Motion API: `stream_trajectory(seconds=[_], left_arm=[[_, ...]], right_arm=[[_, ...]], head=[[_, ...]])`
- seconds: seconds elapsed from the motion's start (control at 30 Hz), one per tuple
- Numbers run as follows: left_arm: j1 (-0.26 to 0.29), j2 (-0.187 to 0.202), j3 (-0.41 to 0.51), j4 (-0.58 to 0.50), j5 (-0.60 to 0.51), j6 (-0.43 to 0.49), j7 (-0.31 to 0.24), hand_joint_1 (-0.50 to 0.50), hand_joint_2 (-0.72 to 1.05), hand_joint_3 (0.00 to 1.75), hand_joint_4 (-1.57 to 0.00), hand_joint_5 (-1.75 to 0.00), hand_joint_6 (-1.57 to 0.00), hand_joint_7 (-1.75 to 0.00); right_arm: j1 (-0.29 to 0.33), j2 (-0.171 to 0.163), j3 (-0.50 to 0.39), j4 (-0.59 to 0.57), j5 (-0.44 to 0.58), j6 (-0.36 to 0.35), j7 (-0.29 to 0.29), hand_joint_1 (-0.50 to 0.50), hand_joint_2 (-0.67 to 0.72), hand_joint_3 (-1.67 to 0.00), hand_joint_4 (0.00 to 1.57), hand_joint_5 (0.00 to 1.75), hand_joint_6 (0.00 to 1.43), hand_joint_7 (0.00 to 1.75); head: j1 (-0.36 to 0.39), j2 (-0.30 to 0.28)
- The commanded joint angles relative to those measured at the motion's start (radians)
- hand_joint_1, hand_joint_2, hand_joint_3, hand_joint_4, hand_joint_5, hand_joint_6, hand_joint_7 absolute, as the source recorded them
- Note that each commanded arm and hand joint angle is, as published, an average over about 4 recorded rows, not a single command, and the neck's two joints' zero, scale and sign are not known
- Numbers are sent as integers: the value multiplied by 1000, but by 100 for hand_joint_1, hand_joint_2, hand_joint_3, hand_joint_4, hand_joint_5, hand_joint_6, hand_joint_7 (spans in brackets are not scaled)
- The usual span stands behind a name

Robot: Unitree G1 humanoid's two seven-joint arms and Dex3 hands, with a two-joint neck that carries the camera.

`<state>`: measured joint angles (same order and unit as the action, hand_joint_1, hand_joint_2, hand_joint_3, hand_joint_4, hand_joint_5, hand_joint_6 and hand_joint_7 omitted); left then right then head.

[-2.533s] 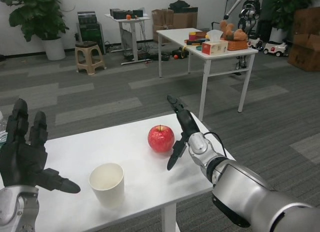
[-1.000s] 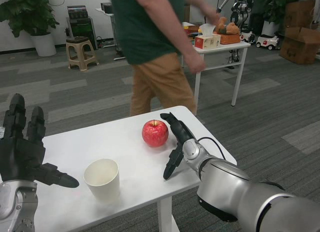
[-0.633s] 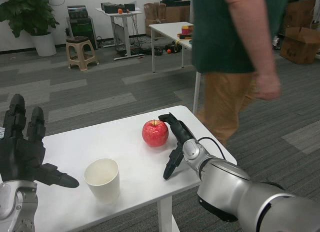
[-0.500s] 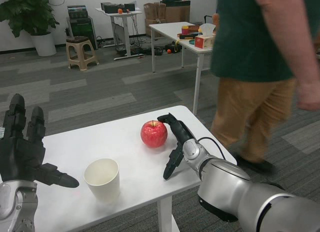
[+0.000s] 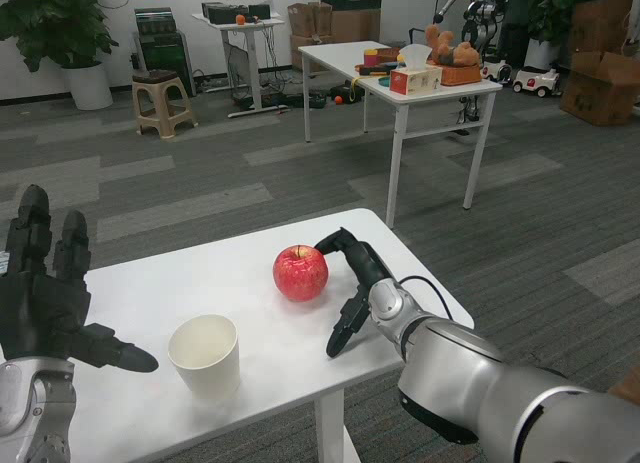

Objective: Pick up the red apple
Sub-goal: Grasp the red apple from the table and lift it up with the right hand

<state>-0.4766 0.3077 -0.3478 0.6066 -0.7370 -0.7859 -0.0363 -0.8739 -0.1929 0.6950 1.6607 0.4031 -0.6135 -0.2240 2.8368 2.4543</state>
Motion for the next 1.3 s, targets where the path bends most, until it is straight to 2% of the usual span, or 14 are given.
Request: stream_trajectory(seconds=[0.03,0.23,0.33,0.4,0.47,0.6,0.63,0.73,0.87,0.97,1.03,1.1,1.3], left_arm=[[3,-1,3,-5,-8,-7,-1,-48,-55,9,0,-10,0,0],[3,-1,3,-5,-8,-7,-1,-48,-55,7,0,-8,0,0],[3,0,3,-5,-8,-7,-1,-48,-55,0,0,0,0,0],[3,0,3,-5,-8,-7,-1,-48,-55,4,0,0,0,0],[3,0,3,-5,-8,-7,-1,-48,-55,9,0,-3,0,0],[3,-1,3,-5,-8,-7,-1,-48,-55,9,0,-8,0,0],[3,-1,3,-5,-8,-7,-1,-48,-55,9,0,-10,0,0],[3,0,3,-5,-8,-7,-1,-48,-55,9,0,-3,0,0],[3,1,3,-4,-8,-7,-1,-48,-55,9,0,-3,0,0],[3,0,3,-4,-8,-7,-1,-48,-55,9,0,-5,0,0],[3,-1,3,-4,-8,-7,-1,-48,-55,9,0,0,0,0],[3,-1,3,-3,-8,-8,-1,-48,-55,9,0,-5,0,0],[3,-2,4,-2,-8,-8,-1,-48,-55,9,0,-8,0,0]], right_arm=[[63,6,-2,17,-14,19,14,-42,34,0,0,29,24,120],[71,3,-27,9,-12,17,12,-42,34,0,0,29,17,126],[72,2,-36,5,-12,17,8,-42,34,0,0,29,11,119],[72,2,-42,-2,-12,17,3,-42,34,0,0,29,6,113],[72,1,-46,-10,-12,17,-3,-42,34,0,0,29,1,98],[71,2,-48,-29,-12,17,-19,-42,34,0,0,27,0,54],[71,2,-49,-35,-12,17,-25,-42,34,0,0,24,0,47],[69,3,-50,-48,-12,17,-38,-42,36,0,0,15,0,31],[53,4,-51,-72,-13,17,-61,-44,41,0,0,0,0,28],[48,8,-51,-81,-14,17,-67,-43,41,0,0,0,0,23],[42,13,-49,-89,-14,17,-70,-44,41,0,0,0,0,21],[37,20,-44,-95,-16,17,-71,-46,41,0,0,0,0,21],[25,29,28,-122,-18,18,-72,-46,41,0,0,0,0,14]], head=[[0,0],[-1,-4],[-1,-4],[-1,-5],[-1,-5],[1,-3],[1,-3],[0,-5],[-1,-3],[-2,-1],[-3,0],[-5,1],[-1,3]])
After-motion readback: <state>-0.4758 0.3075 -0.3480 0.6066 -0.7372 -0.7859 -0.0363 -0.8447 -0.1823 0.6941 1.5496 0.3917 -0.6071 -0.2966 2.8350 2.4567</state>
